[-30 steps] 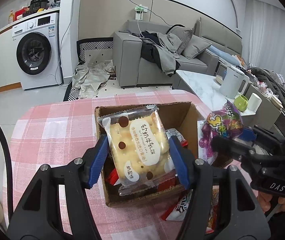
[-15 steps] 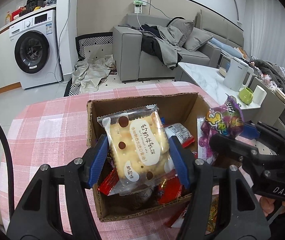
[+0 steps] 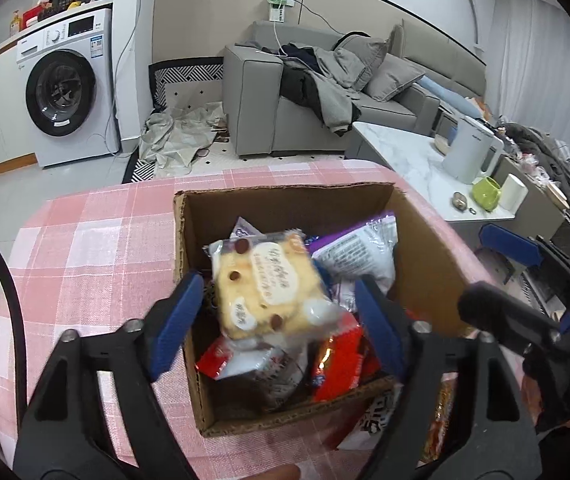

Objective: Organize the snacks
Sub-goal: 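Open both tools to drop the snacks into the box, then move both open tools toward the red pack and noodle-snack bag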

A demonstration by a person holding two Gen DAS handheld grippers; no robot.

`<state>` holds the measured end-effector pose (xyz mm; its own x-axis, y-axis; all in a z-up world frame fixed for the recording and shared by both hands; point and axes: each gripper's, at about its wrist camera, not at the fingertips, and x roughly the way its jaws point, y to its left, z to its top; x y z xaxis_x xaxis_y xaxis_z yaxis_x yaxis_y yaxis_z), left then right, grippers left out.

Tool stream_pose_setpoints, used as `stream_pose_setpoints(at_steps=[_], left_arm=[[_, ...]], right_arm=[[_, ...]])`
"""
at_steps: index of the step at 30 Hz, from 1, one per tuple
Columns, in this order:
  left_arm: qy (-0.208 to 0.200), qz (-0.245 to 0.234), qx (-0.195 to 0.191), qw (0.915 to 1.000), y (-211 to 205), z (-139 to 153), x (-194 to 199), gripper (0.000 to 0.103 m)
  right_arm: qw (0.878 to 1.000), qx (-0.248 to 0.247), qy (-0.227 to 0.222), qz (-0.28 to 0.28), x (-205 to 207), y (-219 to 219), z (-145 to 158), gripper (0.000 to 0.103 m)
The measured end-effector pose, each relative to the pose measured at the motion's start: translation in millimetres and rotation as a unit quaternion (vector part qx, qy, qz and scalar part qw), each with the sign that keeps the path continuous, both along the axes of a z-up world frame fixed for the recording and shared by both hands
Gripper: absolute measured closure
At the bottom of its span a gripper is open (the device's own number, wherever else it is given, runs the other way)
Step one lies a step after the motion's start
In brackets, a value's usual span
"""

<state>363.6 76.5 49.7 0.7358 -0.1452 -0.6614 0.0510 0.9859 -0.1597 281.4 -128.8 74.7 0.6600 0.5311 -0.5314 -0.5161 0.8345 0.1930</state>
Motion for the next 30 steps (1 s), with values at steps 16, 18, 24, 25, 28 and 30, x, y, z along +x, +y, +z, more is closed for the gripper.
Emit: stream_pose_setpoints(at_steps=[16,18,24,25,28,30], left_arm=[[-0.021,0.030,0.004,0.9993,7.5,22.8,-98.9,0.001],[-0.017,0.035,0.002,0.9992,8.8,21.0,-114.0,0.001],[-0.007,0.040,0.000,0.9992,6.7,11.0,-152.8,0.001],[-0.005,0.042,-0.001,0.9991,5.8,8.8,-158.5,0.001],[0.002,0.043,-0.003,0.9991,2.9,1.6,-171.8,0.001],[0.007,0.040,-0.005,0.9991,-1.4,-2.3,-177.0,0.001]], right_arm=[[0.999,-0.001,0.029,-0.033,-45.3,-50.4,6.3,0.000],[0.999,-0.011,0.033,-0.034,-53.9,-54.5,4.3,0.000],[0.998,-0.030,0.052,-0.037,-77.4,-67.4,-8.6,0.000],[0.997,-0.030,0.055,-0.038,-80.4,-69.4,-11.0,0.000],[0.997,-0.030,0.067,-0.038,-89.4,-77.2,-19.0,0.000],[0.996,-0.036,0.070,-0.042,-95.9,-80.2,-24.7,0.000]])
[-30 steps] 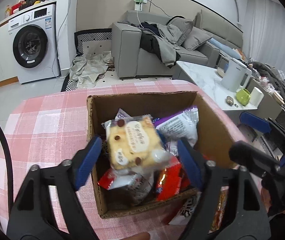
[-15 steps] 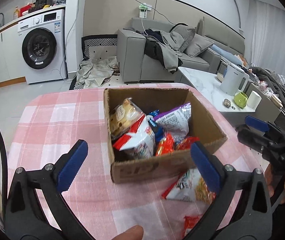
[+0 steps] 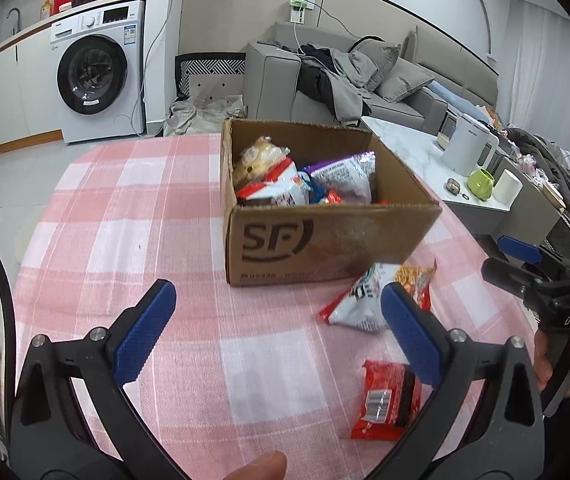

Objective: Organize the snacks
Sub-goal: 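Move both open tools toward the red pack and noodle-snack bag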

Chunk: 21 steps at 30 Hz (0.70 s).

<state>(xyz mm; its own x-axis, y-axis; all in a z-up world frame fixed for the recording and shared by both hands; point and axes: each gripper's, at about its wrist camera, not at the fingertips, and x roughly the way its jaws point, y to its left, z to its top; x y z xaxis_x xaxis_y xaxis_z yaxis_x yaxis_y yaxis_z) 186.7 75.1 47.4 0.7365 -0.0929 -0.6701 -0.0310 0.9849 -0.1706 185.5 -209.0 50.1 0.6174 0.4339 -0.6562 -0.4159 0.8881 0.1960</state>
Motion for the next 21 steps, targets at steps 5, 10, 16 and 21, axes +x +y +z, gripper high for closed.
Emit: stream_pose_setpoints(at_steps=[5,10,16,21], left_arm=[[0.017,-0.004,-0.004,0.9998,-7.0,-10.6,-10.3,0.001],[0.033,-0.011,-0.009,0.9993,-14.3,-26.4,-19.9,0.001],[0.057,-0.025,-0.007,0.9980,-24.1,-45.3,-28.0,0.001],[0.071,-0.031,-0.014,0.9969,-27.1,-54.8,-32.1,0.001]], right_arm=[[1.000,-0.004,0.016,-0.005,-12.3,-8.4,-13.2,0.000],[0.999,-0.004,0.030,-0.014,-16.9,-16.1,-22.9,0.000],[0.999,-0.010,0.051,-0.013,-23.7,-15.7,-39.3,0.000],[0.998,-0.019,0.062,-0.007,-28.7,-12.4,-51.8,0.000]])
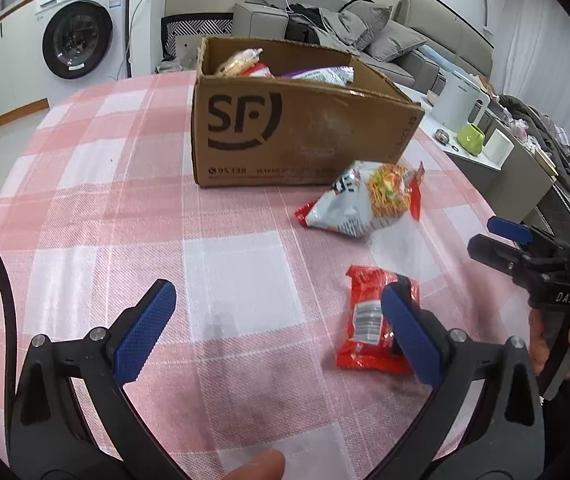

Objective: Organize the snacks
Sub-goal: 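Move both open tools toward the red pack and noodle-snack bag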

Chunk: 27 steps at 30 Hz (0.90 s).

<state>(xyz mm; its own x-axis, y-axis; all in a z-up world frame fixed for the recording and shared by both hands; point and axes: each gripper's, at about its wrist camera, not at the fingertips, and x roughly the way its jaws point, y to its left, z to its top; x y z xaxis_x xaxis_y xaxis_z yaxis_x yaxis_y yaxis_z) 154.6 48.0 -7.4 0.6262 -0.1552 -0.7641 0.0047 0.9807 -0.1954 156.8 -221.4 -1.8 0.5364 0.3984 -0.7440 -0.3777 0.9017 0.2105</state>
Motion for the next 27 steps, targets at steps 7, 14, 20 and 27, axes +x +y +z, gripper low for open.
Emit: stream_pose_setpoints(at_steps=[7,14,20,27], left_arm=[[0.012,-0.025,0.003,0.9996,-20.6,-8.1,-5.2,0.001],[0.023,-0.058,0.003,0.9981,-43.6,-16.7,-4.0,0.001],[0.040,-0.079,0.008,0.9961,-60.8,-28.2,5.2,0.001],[0.046,-0.089,0.033,0.9945,-76.7,-40.9,17.7,0.001]], right_arm=[[1.000,-0.001,0.011,0.002,-3.6,0.8,-8.4,0.000],[1.000,-0.005,0.016,0.000,-6.1,-1.0,-12.8,0.000],[1.000,-0.006,0.018,-0.010,-6.4,-7.3,-15.8,0.000],[1.000,-0.008,0.021,-0.018,-5.2,-12.9,-19.1,0.000]])
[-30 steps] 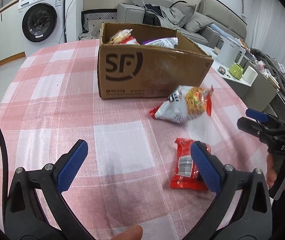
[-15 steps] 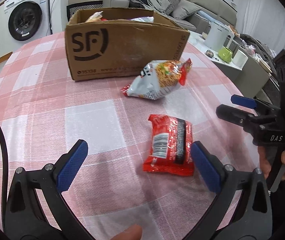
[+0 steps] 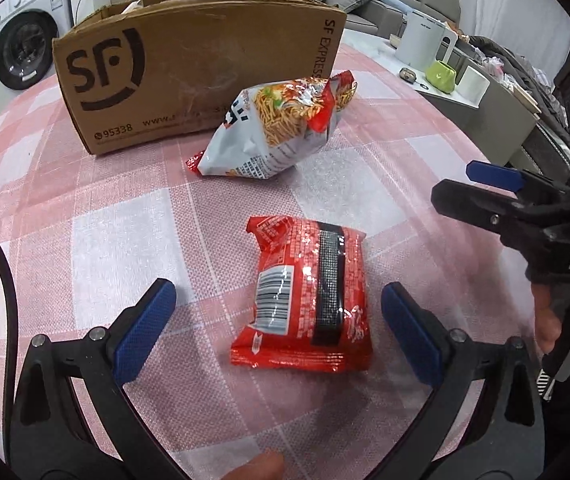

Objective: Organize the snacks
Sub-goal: 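Move both open tools toward the red pack and noodle-snack bag, then grasp the red noodle pack with the left tool while the right tool grasps the noodle-snack bag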

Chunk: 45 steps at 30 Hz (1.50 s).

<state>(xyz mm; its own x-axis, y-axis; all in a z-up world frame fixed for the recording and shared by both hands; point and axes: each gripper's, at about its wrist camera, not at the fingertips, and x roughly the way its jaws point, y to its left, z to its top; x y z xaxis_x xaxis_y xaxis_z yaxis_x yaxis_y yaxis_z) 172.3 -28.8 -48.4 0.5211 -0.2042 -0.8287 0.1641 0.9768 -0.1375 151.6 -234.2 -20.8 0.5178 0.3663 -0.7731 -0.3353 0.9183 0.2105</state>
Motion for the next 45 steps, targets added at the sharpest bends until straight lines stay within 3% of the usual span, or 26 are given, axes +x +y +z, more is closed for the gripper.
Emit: stream_pose_setpoints(at_steps=[5,7,10,13,14,28,45], left_arm=[[-0.001,0.002,0.018,0.9998,-4.8,-4.5,4.6,0.002],[-0.004,0.003,0.023,0.9997,-5.1,-4.4,6.0,0.008],[-0.012,-0.008,0.011,0.9998,-1.7,-1.0,4.1,0.023],[-0.020,-0.020,0.012,0.9995,-0.1,0.9,0.7,0.046],[-0.024,-0.025,0.009,0.9993,1.1,1.9,-0.6,0.058],[-0.032,0.070,-0.060,0.9952,62.4,6.1,-2.7,0.058],[-0.042,0.118,-0.068,0.9898,109.7,11.6,10.5,0.058]], right_arm=[[1.000,0.000,0.001,-0.003,2.6,-0.4,-0.5,0.000],[1.000,-0.001,0.001,-0.002,4.1,0.8,-1.1,0.000],[1.000,-0.002,0.003,0.000,6.3,2.6,-1.8,0.000],[1.000,-0.004,0.004,0.003,7.3,5.4,-1.9,0.000],[1.000,-0.004,0.004,0.004,7.6,6.7,-1.9,0.000],[0.999,-0.003,0.002,0.032,20.4,36.1,2.3,0.000],[0.997,0.000,-0.005,0.082,48.6,97.6,3.8,0.000]])
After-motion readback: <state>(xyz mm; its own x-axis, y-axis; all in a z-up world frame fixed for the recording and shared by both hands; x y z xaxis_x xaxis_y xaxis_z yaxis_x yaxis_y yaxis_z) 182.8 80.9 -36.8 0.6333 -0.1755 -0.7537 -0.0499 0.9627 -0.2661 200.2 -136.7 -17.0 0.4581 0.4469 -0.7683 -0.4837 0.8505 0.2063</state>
